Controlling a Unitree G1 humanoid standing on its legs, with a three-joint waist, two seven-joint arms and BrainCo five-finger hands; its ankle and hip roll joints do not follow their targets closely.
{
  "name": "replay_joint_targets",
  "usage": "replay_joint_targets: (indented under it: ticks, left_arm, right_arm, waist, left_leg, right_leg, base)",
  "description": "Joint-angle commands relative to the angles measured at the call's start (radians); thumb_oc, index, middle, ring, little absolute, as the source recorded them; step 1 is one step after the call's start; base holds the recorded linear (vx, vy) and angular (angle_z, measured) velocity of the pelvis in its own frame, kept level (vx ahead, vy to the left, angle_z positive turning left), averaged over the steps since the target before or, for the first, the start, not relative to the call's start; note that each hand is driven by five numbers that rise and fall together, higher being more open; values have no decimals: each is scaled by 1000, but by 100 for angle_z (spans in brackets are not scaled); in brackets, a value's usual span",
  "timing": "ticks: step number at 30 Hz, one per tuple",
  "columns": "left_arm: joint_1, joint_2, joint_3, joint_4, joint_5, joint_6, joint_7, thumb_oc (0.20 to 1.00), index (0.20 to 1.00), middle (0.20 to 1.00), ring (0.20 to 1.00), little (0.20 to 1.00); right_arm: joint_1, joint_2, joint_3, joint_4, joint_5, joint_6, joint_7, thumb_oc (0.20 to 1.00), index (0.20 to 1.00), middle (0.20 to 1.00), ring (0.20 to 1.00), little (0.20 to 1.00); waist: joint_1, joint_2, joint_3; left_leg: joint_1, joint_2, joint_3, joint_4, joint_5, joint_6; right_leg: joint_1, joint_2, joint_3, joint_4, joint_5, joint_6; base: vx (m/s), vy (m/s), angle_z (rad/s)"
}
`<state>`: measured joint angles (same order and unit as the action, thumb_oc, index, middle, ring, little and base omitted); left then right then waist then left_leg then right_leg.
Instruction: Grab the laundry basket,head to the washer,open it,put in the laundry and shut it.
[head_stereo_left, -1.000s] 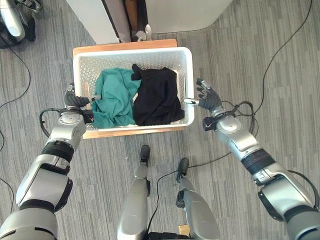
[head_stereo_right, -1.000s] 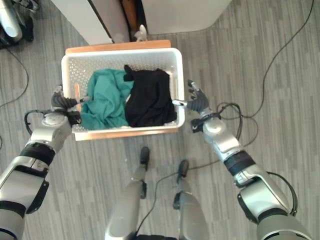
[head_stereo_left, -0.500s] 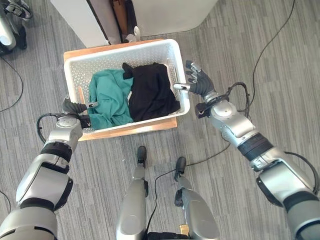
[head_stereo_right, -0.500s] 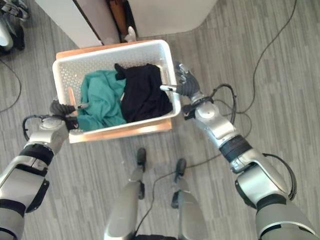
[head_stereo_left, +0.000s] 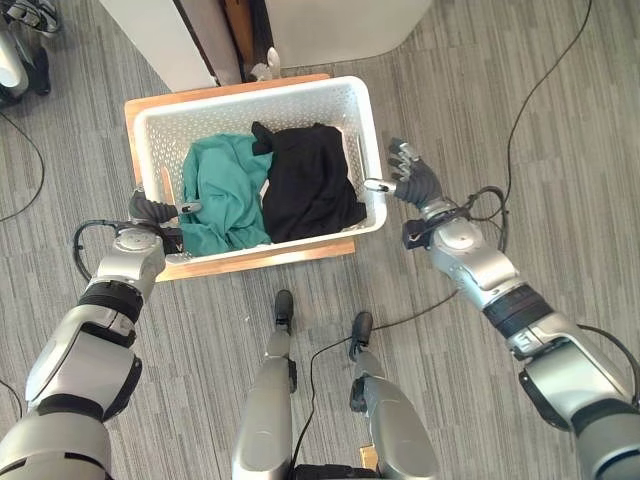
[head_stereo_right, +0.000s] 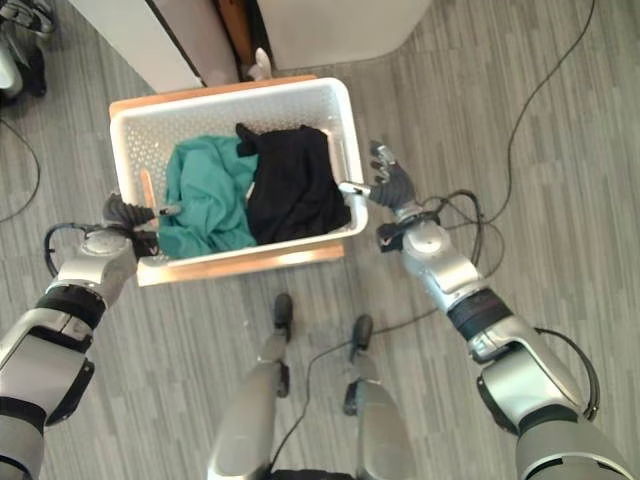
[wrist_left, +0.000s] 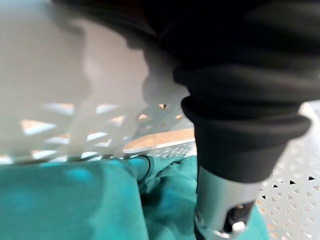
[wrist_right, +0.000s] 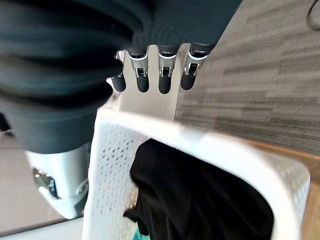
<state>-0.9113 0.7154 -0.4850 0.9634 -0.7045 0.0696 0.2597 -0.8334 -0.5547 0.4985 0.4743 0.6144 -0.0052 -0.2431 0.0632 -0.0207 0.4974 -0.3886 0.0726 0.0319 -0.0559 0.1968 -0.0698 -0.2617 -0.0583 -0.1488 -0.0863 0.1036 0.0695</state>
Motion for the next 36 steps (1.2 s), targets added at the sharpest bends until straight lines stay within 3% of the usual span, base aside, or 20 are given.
replay_joint_targets:
  ticks: [1,14,21,29,36]
  left_arm:
    - [-63,-46,-27,22,23,-8,-10,1000,1000,1000,1000,1000]
    - [-88,-75,-66,51,16,-5,-23,1000,1000,1000,1000,1000]
    - [-181,-71,-90,165,23,7,-40,1000,1000,1000,1000,1000]
    - [-324,-51,-107,301,60,21,-54,1000,1000,1000,1000,1000]
    - [-349,-56,-119,303,57,18,-62,1000,1000,1000,1000,1000]
  right_arm:
    - [-42,-54,-40,-26,13,-69,-29,1000,1000,1000,1000,1000]
    - [-164,-45,92,88,-5,-15,14,1000,1000,1000,1000,1000]
    - [-249,-9,160,161,10,1,29,1000,1000,1000,1000,1000]
    - [-227,19,175,149,69,-9,40,1000,1000,1000,1000,1000]
    - [-220,15,183,157,70,-6,47,1000,1000,1000,1000,1000]
  waist:
    - [-21,-7,-10]
    - [-19,-6,-6]
    - [-14,-9,-7]
    - [-20,-10,-13]
    - [-21,-9,-12]
  left_leg:
    - [-28,25,-16,145,-109,-16]
    - [-40,23,-15,147,-106,-18]
    - [-47,23,-17,151,-109,-19]
    - [-67,23,-25,167,-114,-20]
    - [-79,24,-26,174,-118,-20]
  right_leg:
    - [-27,-73,-11,102,-45,52]
    - [-38,-74,-11,104,-42,49]
    - [-41,-75,-12,105,-43,48]
    - [-52,-74,-11,112,-51,45]
    - [-61,-74,-13,113,-53,45]
  base:
    - [0,0,0]
    - [0,0,0]
    - [5,0,0]
    - [24,-10,0]
    - [10,-3,0]
